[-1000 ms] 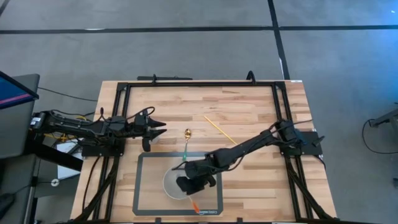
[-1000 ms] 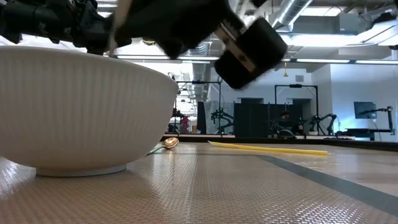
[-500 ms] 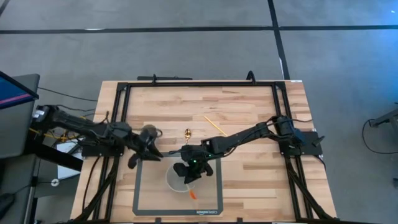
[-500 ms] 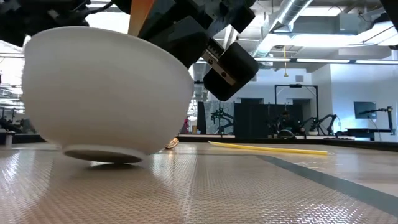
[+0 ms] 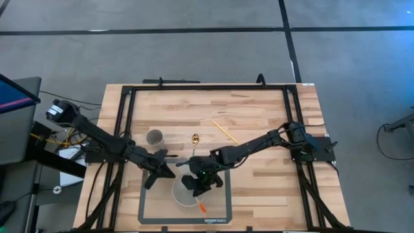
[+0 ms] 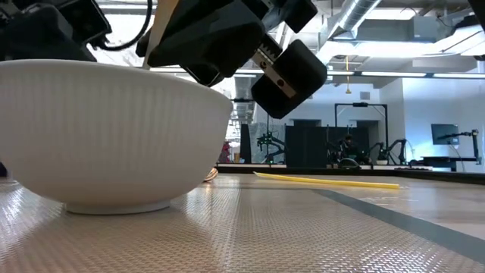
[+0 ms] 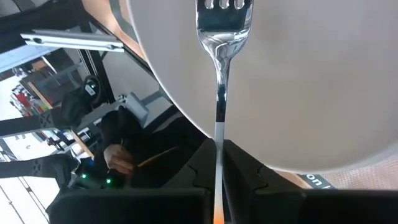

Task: Pick & Place Utensil
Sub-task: Put the orange fork into the white bowl

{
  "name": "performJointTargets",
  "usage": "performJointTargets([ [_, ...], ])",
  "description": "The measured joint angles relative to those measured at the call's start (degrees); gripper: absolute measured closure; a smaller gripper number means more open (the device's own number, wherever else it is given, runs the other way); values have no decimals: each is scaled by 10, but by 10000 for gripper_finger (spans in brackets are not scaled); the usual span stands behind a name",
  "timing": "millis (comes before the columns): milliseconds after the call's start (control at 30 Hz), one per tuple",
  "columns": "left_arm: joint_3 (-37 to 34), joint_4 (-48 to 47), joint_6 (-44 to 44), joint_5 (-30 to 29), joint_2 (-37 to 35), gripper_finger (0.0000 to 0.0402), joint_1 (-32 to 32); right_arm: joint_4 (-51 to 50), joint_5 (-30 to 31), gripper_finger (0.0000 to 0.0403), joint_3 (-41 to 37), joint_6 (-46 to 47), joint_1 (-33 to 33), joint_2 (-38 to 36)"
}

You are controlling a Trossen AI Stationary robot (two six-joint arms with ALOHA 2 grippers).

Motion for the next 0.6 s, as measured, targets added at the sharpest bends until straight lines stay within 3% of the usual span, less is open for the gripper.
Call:
performJointTargets([
  [333, 1, 101, -31, -32, 118, 395, -26, 0, -2, 392, 0, -25, 6, 0],
  [600, 1, 128, -30, -53, 153, 394, -22, 0, -14, 392, 0, -30, 6, 0],
])
